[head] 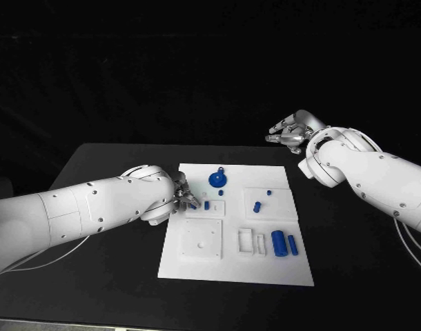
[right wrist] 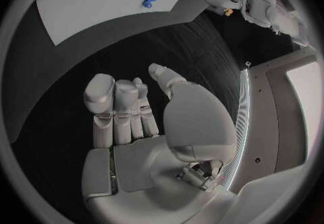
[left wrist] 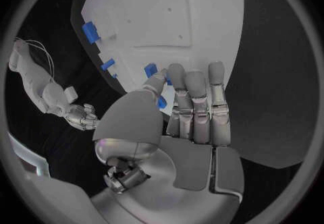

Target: Assemble the parts on the task board

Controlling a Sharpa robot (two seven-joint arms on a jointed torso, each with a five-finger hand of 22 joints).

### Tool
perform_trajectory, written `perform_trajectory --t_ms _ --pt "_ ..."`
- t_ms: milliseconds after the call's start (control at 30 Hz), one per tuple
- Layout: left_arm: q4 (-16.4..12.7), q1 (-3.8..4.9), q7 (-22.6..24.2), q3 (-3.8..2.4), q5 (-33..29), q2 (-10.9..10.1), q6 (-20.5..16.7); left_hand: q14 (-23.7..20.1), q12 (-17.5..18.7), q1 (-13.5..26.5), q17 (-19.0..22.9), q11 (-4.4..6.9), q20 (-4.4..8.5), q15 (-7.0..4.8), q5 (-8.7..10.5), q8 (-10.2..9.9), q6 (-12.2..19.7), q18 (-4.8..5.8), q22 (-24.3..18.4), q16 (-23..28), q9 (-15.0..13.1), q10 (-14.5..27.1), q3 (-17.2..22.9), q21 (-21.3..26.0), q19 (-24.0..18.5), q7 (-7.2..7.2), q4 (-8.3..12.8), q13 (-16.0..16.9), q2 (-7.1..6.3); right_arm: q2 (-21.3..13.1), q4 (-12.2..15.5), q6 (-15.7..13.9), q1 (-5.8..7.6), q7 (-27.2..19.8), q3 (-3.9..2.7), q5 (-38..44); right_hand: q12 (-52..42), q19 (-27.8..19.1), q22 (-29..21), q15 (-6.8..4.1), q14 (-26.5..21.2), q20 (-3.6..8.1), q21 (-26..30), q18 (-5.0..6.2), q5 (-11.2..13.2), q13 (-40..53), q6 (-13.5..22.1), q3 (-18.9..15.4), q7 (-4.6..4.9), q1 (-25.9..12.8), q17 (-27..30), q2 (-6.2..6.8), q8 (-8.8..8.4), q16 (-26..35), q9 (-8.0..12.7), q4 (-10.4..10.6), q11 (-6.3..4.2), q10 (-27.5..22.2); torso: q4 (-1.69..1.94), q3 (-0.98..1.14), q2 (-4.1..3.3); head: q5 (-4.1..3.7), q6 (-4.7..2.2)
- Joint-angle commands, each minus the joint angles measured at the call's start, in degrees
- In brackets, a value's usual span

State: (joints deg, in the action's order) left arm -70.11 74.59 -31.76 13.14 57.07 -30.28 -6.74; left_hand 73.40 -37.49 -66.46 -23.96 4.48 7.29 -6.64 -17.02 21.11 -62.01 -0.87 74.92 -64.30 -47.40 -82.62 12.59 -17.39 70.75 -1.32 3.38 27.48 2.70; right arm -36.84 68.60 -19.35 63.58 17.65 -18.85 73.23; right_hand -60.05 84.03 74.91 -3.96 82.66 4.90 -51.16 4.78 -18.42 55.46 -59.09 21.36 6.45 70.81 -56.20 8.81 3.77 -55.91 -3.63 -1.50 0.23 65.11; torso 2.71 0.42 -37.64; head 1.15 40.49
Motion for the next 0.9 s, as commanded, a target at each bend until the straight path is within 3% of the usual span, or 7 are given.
perform_trajectory --t_ms 33,167,900 --pt "-0.2 -0.54 -0.5 0.34 1.0 0.3 0.8 0.6 -0.1 -0.7 -0.1 0.00 0.09 -0.03 -0.76 0.4 -2.9 0.87 1.1 -0.3 -0.1 -0.3 2.2 -0.4 0.2 2.83 2.1 -0.1 -0.12 0.0 0.1 0.6 -0.01 -0.1 -0.01 0.6 0.0 2.4 6.3 0.03 0.0 0.06 0.3 0.54 0.1 0.0 0.3 -0.1 0.18 -0.1 0.0 -0.14 -0.23 0.1 0.0 0.3 0.06 -0.2 0.00 0.01 -0.01 0.04 0.01" --pt "-0.2 -0.54 -0.6 0.34 1.5 0.3 0.5 0.8 -0.1 -0.3 -0.2 0.10 0.12 -0.09 -1.89 1.0 -3.3 0.87 1.1 -0.4 -0.4 -0.7 2.2 -0.5 0.3 3.05 1.9 -0.1 -0.65 0.0 0.1 0.6 -0.01 -0.1 -0.01 0.6 0.0 2.4 6.3 0.03 0.0 0.06 0.3 0.54 0.1 0.0 0.3 -0.1 0.18 -0.1 0.0 -0.14 -0.23 0.1 0.0 0.3 0.06 -0.2 0.02 0.02 0.01 0.04 0.06" --pt "0.0 -0.54 -0.5 0.33 1.8 0.5 0.4 1.0 0.1 0.9 -0.3 0.25 0.08 -0.15 -2.01 2.1 -3.3 0.87 1.0 -0.3 -0.9 -1.0 1.4 -0.4 0.4 3.44 -1.1 -0.1 -2.41 0.1 0.0 0.6 -0.01 -0.1 -0.01 0.6 0.1 2.4 6.3 0.03 0.0 0.06 0.4 0.55 0.0 -0.1 0.4 -0.1 0.19 0.1 0.1 -0.11 -0.23 0.2 0.0 0.5 0.05 -0.2 0.00 0.04 0.00 -0.13 0.22"
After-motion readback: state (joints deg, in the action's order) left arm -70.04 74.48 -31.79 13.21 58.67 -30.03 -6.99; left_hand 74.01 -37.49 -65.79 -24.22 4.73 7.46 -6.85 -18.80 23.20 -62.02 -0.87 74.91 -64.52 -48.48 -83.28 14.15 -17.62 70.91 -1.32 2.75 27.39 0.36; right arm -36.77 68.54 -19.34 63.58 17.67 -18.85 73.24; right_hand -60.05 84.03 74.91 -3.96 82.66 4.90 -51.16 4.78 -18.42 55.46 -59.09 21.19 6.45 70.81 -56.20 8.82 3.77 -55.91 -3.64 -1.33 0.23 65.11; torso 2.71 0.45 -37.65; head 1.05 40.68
